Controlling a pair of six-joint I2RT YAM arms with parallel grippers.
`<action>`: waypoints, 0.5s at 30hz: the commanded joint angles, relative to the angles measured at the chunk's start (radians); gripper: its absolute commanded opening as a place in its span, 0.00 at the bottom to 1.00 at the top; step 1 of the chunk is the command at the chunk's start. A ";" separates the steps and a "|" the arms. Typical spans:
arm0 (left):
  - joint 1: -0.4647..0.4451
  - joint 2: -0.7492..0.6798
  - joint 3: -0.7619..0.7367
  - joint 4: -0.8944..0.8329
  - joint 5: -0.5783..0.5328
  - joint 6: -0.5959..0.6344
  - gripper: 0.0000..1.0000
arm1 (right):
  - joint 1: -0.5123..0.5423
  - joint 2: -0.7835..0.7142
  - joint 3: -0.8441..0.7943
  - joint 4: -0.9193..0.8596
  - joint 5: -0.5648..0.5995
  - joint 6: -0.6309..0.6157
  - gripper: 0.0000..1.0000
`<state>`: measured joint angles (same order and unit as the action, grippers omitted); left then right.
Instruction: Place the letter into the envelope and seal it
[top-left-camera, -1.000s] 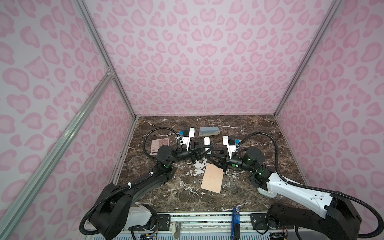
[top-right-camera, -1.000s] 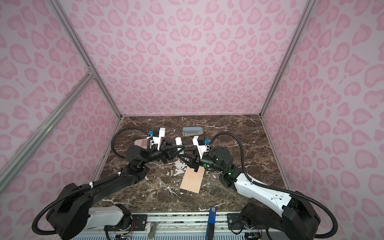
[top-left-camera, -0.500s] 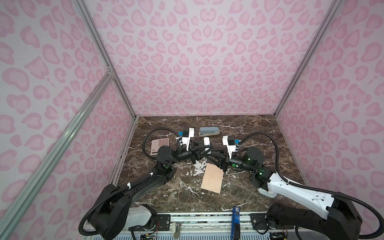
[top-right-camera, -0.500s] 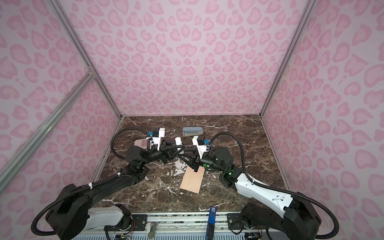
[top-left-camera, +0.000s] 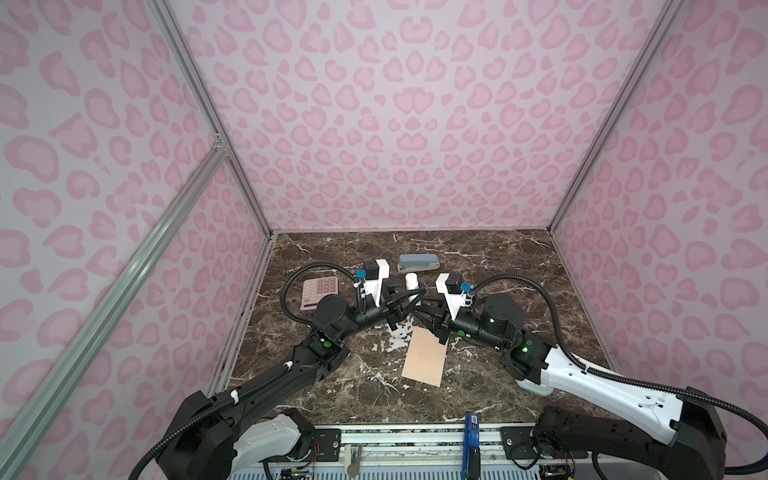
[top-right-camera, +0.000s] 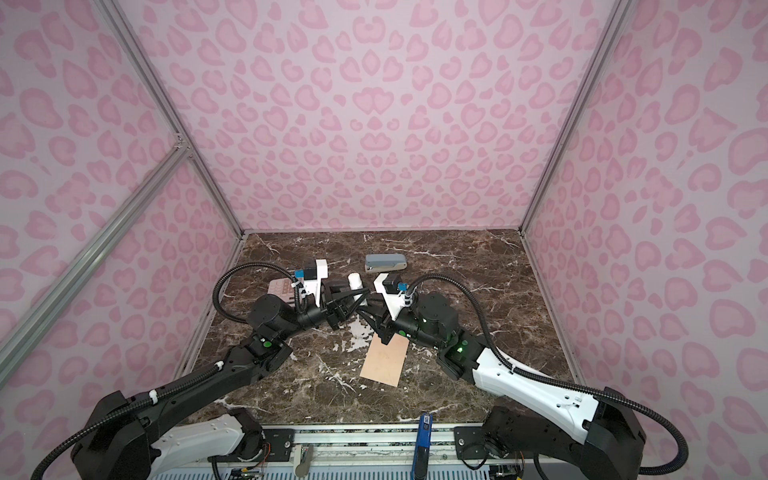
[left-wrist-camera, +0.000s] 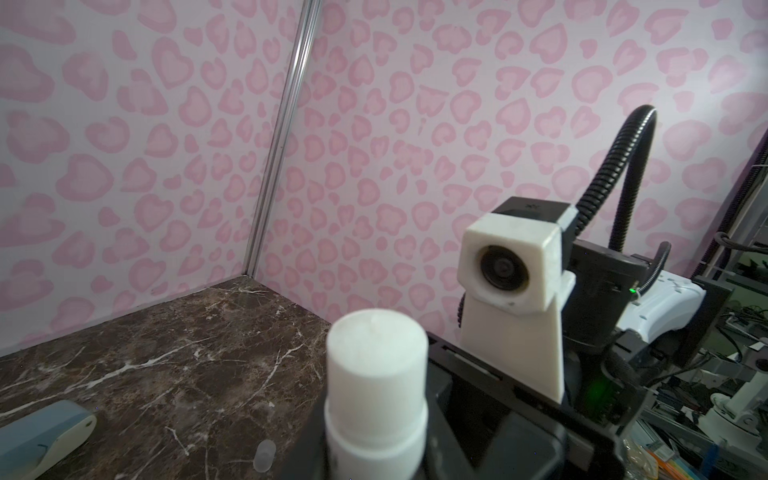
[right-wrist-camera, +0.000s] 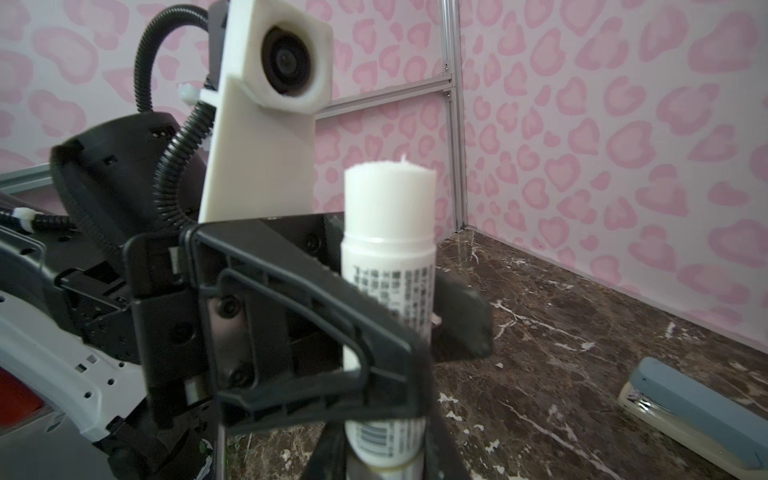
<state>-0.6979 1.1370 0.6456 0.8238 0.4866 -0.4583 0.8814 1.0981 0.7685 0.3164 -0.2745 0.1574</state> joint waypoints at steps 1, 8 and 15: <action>-0.019 -0.011 -0.009 -0.008 -0.056 0.024 0.04 | 0.032 -0.003 0.020 -0.030 0.216 -0.103 0.15; -0.072 0.011 -0.022 0.050 -0.184 0.021 0.04 | 0.142 0.013 0.051 -0.016 0.513 -0.193 0.15; -0.106 0.059 -0.017 0.121 -0.272 0.000 0.04 | 0.269 0.060 0.058 0.084 0.790 -0.288 0.13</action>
<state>-0.7921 1.1839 0.6266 0.9215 0.2234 -0.4358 1.1198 1.1423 0.8158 0.2855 0.3653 -0.0437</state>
